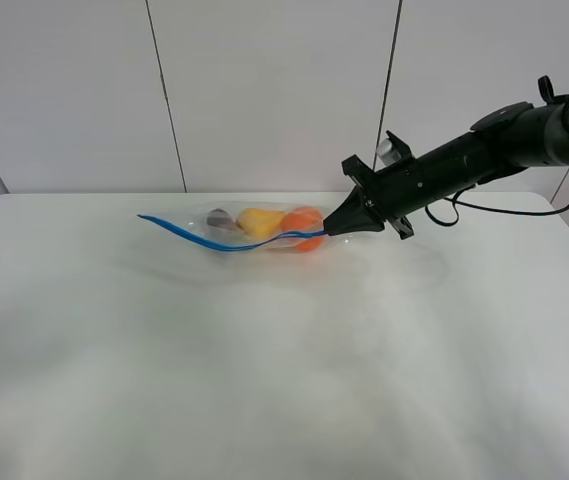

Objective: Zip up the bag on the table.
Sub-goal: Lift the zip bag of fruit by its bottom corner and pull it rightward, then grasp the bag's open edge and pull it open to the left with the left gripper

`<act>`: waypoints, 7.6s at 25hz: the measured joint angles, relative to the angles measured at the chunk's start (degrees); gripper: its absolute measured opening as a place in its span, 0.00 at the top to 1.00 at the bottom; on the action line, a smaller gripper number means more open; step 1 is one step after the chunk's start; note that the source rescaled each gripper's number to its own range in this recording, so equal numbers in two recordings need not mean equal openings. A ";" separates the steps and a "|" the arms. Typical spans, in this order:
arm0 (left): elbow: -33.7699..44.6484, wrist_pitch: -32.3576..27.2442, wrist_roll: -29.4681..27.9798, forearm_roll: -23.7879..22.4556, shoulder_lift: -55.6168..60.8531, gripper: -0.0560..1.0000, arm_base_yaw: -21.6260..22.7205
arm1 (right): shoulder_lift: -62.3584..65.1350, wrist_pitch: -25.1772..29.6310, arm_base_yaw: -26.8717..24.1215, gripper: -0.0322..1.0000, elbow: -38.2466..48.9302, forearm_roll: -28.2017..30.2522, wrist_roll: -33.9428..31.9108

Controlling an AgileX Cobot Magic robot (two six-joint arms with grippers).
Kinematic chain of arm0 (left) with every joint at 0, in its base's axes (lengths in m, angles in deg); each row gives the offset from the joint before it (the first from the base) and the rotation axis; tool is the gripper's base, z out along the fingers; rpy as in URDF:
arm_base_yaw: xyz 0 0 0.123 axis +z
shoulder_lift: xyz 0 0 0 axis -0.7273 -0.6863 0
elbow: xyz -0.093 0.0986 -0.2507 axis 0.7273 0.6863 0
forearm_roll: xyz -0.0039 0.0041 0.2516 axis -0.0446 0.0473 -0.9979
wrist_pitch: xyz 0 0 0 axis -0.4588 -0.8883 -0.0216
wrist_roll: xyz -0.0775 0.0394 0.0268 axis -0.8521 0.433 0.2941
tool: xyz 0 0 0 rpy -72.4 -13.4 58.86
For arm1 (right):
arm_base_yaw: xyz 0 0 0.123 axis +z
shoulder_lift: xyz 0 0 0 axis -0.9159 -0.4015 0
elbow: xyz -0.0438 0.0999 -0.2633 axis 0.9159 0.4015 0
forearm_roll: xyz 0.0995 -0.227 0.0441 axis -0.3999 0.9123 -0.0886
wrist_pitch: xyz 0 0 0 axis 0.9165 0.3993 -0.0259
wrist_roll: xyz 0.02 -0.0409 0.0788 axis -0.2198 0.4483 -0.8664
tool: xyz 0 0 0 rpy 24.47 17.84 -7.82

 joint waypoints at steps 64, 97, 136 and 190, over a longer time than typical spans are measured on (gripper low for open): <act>-32.80 34.93 66.26 20.34 -87.11 0.00 -19.58 | 0.00 0.52 0.00 0.97 -0.11 -2.56 -1.39; -32.80 84.21 64.28 20.58 -111.08 0.66 -38.85 | 0.00 -0.08 0.00 0.97 -0.11 -1.51 -1.39; -32.80 87.19 64.39 16.23 -115.58 0.94 -38.85 | 0.00 -1.20 0.00 0.97 -0.11 -0.60 -2.42; -32.80 87.99 73.79 14.06 -115.58 0.27 -6.28 | -0.05 -1.26 0.29 0.97 -0.31 -0.77 -4.20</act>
